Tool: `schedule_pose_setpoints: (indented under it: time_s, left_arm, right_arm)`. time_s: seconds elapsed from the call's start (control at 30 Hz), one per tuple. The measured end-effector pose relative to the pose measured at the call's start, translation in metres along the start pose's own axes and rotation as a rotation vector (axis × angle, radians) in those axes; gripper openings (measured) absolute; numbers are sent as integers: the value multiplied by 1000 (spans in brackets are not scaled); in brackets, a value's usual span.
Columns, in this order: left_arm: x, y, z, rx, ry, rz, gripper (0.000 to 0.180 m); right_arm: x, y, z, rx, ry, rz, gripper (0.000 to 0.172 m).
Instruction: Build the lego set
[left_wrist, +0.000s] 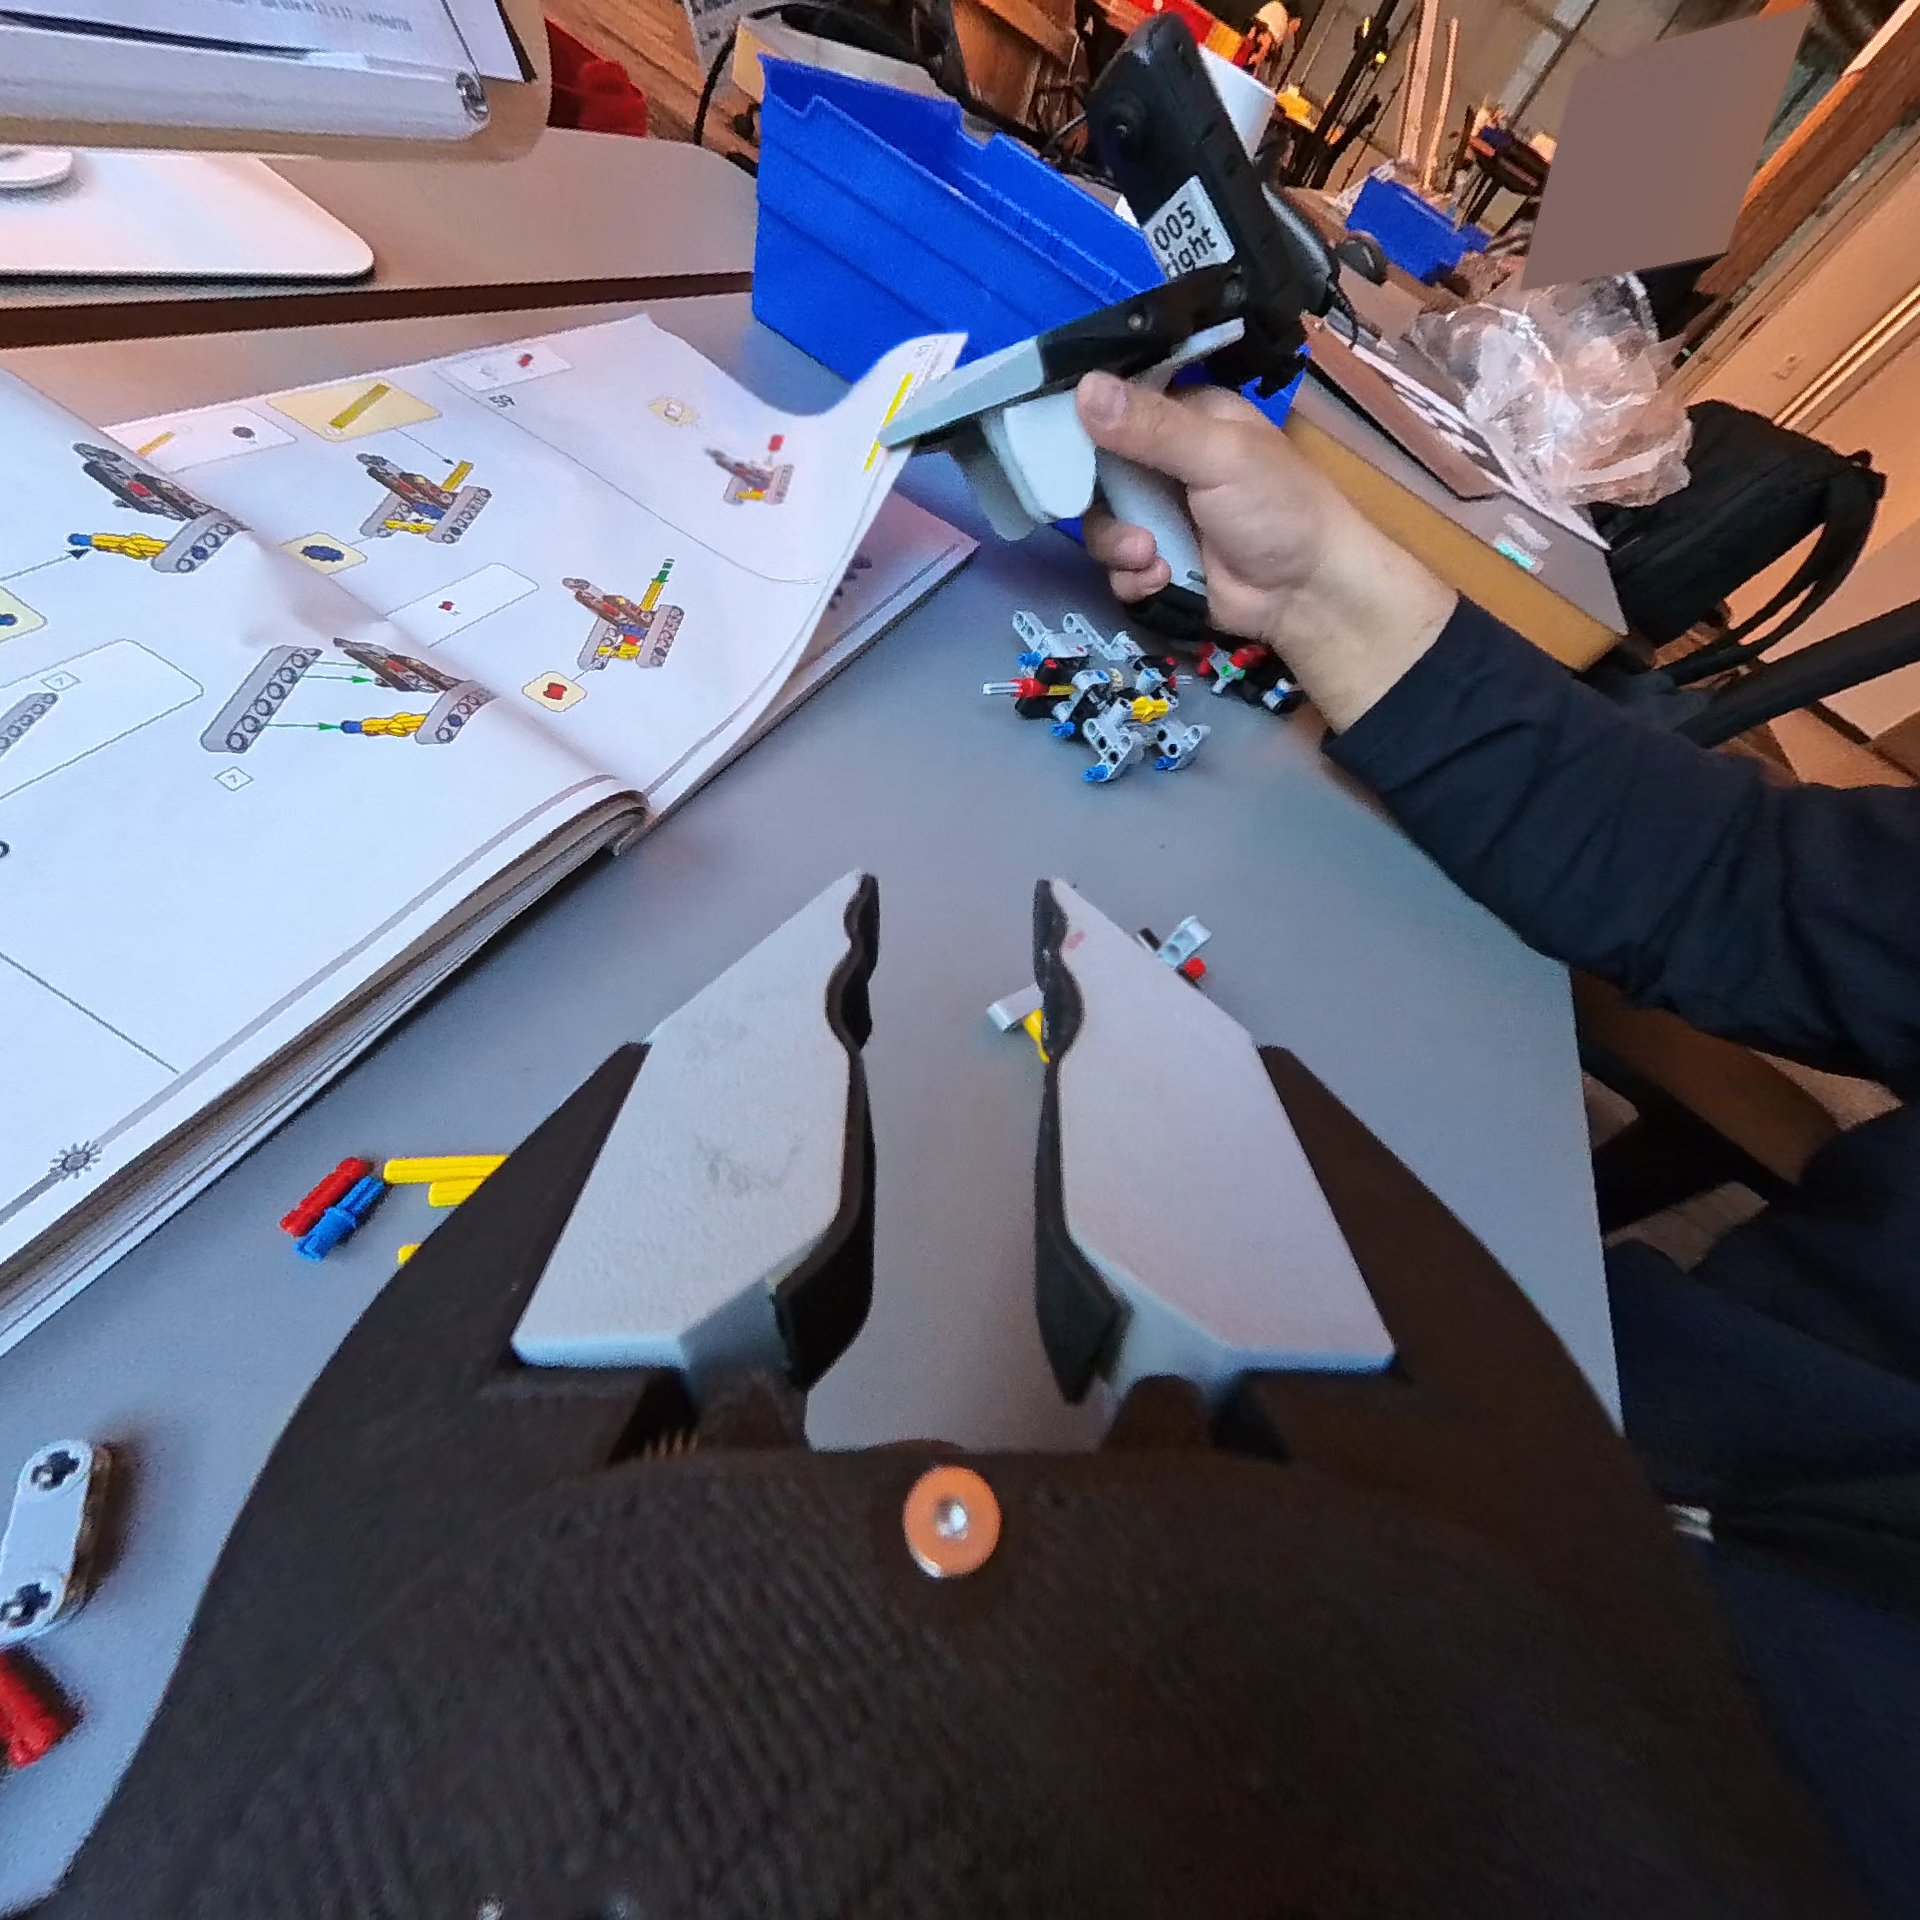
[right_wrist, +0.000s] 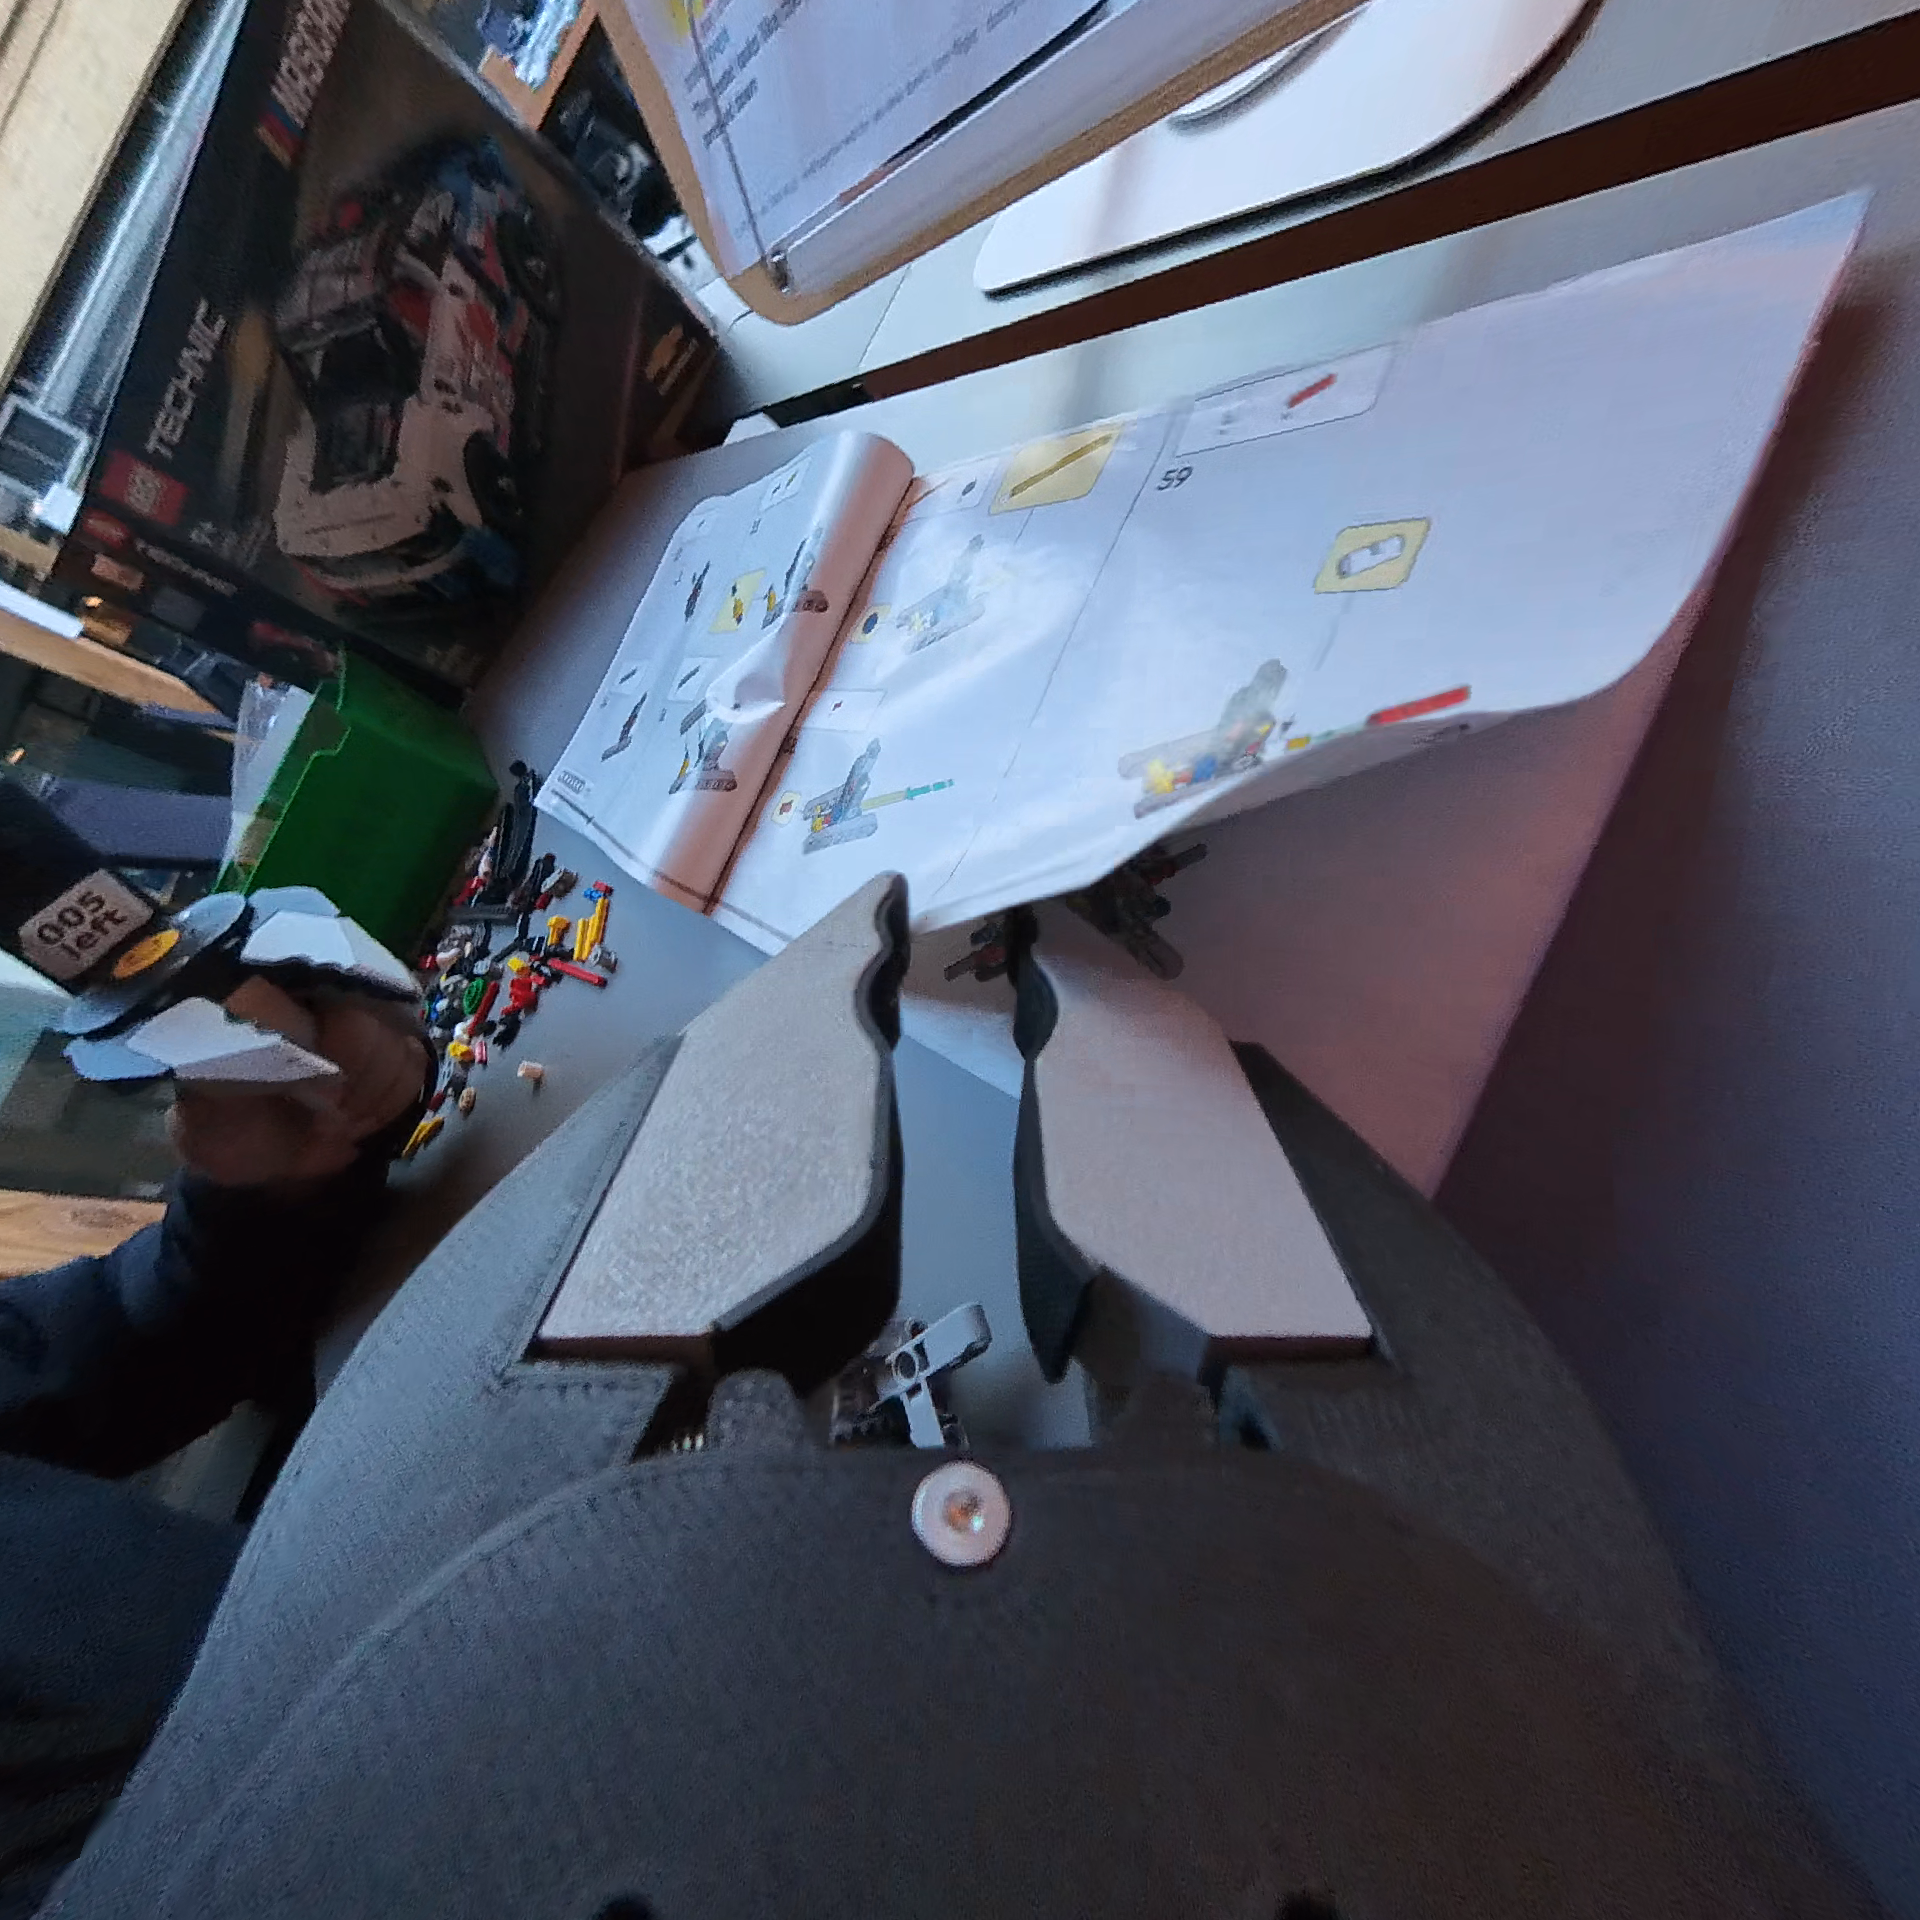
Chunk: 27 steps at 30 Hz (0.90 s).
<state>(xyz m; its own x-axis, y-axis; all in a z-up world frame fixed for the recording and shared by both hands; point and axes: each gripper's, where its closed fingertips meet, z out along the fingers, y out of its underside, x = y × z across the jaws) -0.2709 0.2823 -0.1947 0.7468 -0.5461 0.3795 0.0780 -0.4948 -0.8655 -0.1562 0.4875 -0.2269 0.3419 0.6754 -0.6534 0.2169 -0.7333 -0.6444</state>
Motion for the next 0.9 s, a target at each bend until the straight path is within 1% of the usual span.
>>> schedule_pose_setpoints:
  time_s: [0.03,0.07,0.17,0.27,0.37,0.47,0.53,0.63,0.7,0.77,0.8,0.83,0.9]
  left_arm:
    - [-1,1,0,-5,-4,2,27]
    - [-1,2,1,-10,-6,3,27]
    - [2,7,5,-36,9,0,27]
    - [8,10,9,-52,14,26,27]
    - [17,9,12,-45,29,46,26]
    - [33,11,16,-52,63,67,26]
    - [44,9,16,-41,67,124,26]
    - [56,4,15,-15,37,259,26]
    - [67,2,14,13,27,335,25]
    - [80,1,15,31,26,411,25]
    - [85,1,15,40,21,450,24]
    - [90,1,14,49,19,487,24]
    - [101,1,14,73,35,554,22]
  right_arm:
    - [2,0,0,1,16,4,4]
    - [4,2,1,-5,28,2,2]
    - [1,7,4,-30,56,-18,0]
    - [-7,5,4,-33,95,-63,0]
    - [-39,-8,6,0,73,-141,0]
    - [-83,-19,24,-39,48,-256,0]
    - [-116,-20,48,-103,11,-328,0]
    - [-168,-8,101,-241,-80,-424,0]
    - [-203,11,143,-350,-144,-501,0]
    - [-232,39,184,-468,-208,-572,0]
    - [-243,54,203,-524,-236,-602,0]
    - [-246,68,222,-577,-230,-641,0]
    - [-238,93,251,-687,-183,-746,0]
